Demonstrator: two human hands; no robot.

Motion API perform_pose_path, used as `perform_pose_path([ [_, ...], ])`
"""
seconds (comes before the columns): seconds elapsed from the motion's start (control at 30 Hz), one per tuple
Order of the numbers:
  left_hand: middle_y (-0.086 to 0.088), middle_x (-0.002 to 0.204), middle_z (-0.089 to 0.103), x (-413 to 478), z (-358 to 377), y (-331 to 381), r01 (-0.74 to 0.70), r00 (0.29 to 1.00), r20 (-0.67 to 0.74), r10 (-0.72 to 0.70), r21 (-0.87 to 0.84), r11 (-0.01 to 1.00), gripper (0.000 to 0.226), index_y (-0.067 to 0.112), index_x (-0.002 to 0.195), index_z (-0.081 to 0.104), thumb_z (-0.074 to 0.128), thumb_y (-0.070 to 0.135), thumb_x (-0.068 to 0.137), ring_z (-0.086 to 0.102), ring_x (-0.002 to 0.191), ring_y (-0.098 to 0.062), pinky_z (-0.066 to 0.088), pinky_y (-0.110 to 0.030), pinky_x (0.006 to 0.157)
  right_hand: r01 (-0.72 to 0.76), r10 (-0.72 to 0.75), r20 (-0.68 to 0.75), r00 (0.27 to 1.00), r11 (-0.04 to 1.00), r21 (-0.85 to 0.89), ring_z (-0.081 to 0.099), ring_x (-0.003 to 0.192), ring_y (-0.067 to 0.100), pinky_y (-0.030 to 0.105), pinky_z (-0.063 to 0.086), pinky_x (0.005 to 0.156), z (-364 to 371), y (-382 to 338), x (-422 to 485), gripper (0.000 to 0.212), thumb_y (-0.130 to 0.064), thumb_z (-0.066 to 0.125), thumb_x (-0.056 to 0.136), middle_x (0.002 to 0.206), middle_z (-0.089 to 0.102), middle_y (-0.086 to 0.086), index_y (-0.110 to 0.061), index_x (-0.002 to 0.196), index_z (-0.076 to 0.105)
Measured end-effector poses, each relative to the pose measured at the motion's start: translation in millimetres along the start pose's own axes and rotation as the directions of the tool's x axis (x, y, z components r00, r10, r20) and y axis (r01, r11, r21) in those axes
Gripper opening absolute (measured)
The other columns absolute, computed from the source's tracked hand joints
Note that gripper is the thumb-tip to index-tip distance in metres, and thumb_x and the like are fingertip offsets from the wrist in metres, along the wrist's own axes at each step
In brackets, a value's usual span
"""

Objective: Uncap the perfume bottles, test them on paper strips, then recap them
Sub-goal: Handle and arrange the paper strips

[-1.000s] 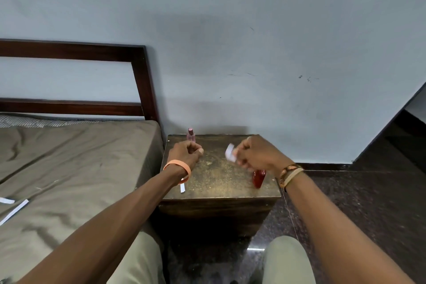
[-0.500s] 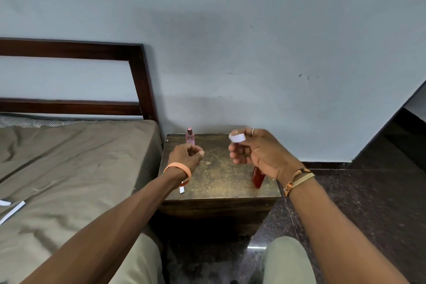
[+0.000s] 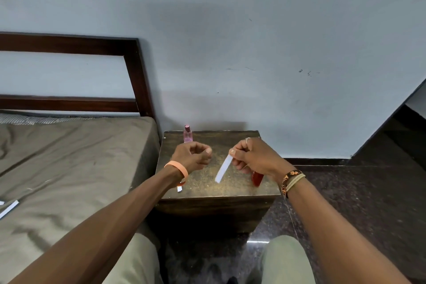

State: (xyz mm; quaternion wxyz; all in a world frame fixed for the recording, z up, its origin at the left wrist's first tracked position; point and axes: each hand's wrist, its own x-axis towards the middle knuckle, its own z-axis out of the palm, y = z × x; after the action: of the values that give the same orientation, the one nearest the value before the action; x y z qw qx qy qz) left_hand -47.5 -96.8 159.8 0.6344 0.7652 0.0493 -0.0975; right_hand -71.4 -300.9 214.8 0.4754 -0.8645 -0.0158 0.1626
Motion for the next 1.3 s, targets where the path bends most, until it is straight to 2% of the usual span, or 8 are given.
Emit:
perform_pose_path([
  [0.17,-0.009,0.087,0.073,1.6,17.1,12.4,0.038,0.981,0.19,-0.023,-0.076,0.996,0.018,0.005,0.098,0.068,0.073,0.01,0.081,0.069,0.075,-0.018,0.058,-0.03,0.071,0.027,-0.031,-0.039,0.999,0.995,-0.095,0.069,0.073,0.013,0.019,0.052,0.063,1.3,12.6,16.3,0.015,-0.024,0.063,0.096,0.08,0.074,0.003,-0.01,0.095,0.07],
  [0.4,-0.013,0.081,0.071,33.7,43.7,8.2,0.061,0.981,0.193,-0.028,-0.17,0.983,0.024,0.0,0.101,0.066,0.073,-0.001,0.078,0.069,0.072,-0.02,0.06,-0.032,0.071,0.038,-0.046,-0.128,0.991,0.997,-0.07,0.071,0.076,0.016,0.032,0.06,0.074,-7.0,30.3,51.4,0.011,-0.027,0.068,0.092,0.078,0.074,-0.002,-0.018,0.088,0.073],
  [0.57,-0.018,0.092,0.073,70.7,61.5,-0.7,0.129,0.982,0.167,-0.084,-0.277,0.952,0.029,0.001,0.1,0.067,0.077,-0.002,0.073,0.071,0.078,-0.024,0.06,-0.033,0.07,0.051,-0.084,-0.193,0.978,0.984,-0.168,0.068,0.077,0.014,0.04,0.058,0.079,-13.8,48.2,85.0,0.011,-0.03,0.066,0.092,0.079,0.071,-0.006,-0.023,0.089,0.073],
  [0.83,-0.015,0.082,0.069,141.5,90.3,-20.5,0.118,0.99,0.109,-0.089,-0.292,0.949,0.023,0.005,0.09,0.064,0.077,-0.004,0.073,0.069,0.066,-0.018,0.058,-0.026,0.06,-0.011,0.039,-0.205,0.978,0.99,0.138,0.073,0.085,0.031,0.047,0.06,0.082,-28.6,88.0,153.7,0.005,-0.016,0.074,0.087,0.08,0.076,0.006,-0.018,0.083,0.076],
  [0.93,-0.014,0.081,0.069,168.6,99.2,-33.6,0.079,0.993,0.106,-0.058,-0.205,0.975,0.022,0.007,0.09,0.065,0.077,-0.001,0.074,0.07,0.071,-0.022,0.06,-0.032,0.066,-0.067,0.102,-0.176,0.979,0.978,0.195,0.073,0.087,0.031,0.042,0.06,0.077,-35.8,107.4,182.9,0.006,-0.014,0.071,0.089,0.084,0.076,0.011,-0.014,0.085,0.075],
  [1.07,-0.005,0.081,0.07,206.0,109.4,-62.9,-0.004,1.0,0.008,0.003,0.051,0.999,0.022,0.021,0.082,0.065,0.077,0.003,0.075,0.07,0.081,-0.022,0.06,-0.037,0.075,-0.148,0.176,-0.176,0.969,0.976,0.162,0.07,0.071,0.017,0.027,0.056,0.063,-44.2,137.9,222.5,0.006,-0.015,0.068,0.092,0.09,0.075,0.016,-0.01,0.092,0.073],
  [1.17,0.005,0.08,0.069,223.4,115.5,-80.9,-0.031,0.999,-0.035,0.041,0.25,0.968,0.019,0.023,0.081,0.065,0.078,0.011,0.074,0.067,0.079,-0.013,0.058,-0.031,0.079,-0.18,0.202,-0.177,0.963,0.975,0.133,0.065,0.07,0.017,0.029,0.055,0.063,-47.7,158.7,247.9,0.006,-0.014,0.069,0.091,0.084,0.072,0.014,-0.011,0.087,0.073],
  [1.3,0.005,0.085,0.07,237.9,123.1,-97.2,-0.063,0.997,-0.023,0.076,0.359,0.931,0.017,0.018,0.091,0.069,0.077,0.017,0.076,0.066,0.081,-0.01,0.055,-0.027,0.081,-0.215,0.225,-0.132,0.965,0.973,0.084,0.066,0.074,0.014,0.03,0.058,0.071,-44.0,183.6,268.1,0.006,-0.017,0.071,0.09,0.081,0.072,0.005,-0.016,0.084,0.073],
])
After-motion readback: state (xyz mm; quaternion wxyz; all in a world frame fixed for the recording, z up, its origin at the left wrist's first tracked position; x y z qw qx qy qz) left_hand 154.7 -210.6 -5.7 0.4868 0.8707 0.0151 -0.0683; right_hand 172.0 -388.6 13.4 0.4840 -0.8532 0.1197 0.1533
